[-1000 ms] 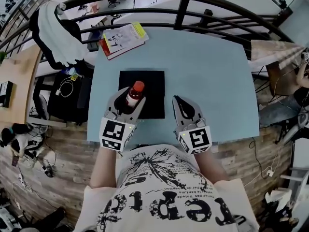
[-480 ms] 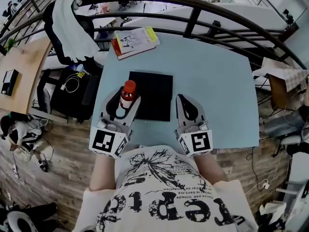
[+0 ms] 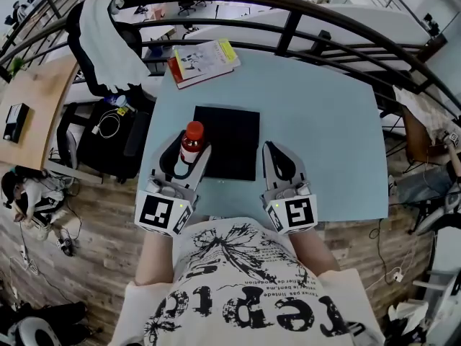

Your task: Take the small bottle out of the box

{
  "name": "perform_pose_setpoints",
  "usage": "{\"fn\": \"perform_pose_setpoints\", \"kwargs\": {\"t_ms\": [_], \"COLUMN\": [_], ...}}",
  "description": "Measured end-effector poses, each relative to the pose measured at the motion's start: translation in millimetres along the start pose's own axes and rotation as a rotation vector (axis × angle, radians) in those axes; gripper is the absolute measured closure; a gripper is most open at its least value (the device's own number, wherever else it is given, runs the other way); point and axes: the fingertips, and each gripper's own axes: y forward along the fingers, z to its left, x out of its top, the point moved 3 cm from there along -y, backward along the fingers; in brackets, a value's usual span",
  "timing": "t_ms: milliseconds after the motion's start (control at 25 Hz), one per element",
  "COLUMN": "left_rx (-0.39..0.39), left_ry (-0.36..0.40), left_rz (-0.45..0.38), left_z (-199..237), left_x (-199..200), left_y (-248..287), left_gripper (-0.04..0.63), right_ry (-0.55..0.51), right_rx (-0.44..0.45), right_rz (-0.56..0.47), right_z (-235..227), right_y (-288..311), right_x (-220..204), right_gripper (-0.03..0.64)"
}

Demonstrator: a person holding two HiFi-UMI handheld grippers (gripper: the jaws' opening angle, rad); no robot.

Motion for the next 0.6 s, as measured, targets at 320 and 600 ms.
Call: {"fn": "perform_pose_setpoints", "kwargs": {"t_ms": [320, 600], "left_rx": [-0.004, 0.0], "left_ry": [-0.009, 0.004], "left_rz": [0.007, 0.016], "left_z": [0.6, 1.9], "left_x": [-6.5, -11.8], "left_y": [4.3, 15.3], "left_gripper": [0.364, 0.364], "right_ry": [-0.016, -0.021], "right_rx": [-0.006, -0.004], "right_rz": [0.012, 0.025], "right_z": [-1.0, -7.3], "right_y": [1.0, 6.2], "right_x": [-2.6, -6.1], "right_gripper": [0.609, 0.611]}}
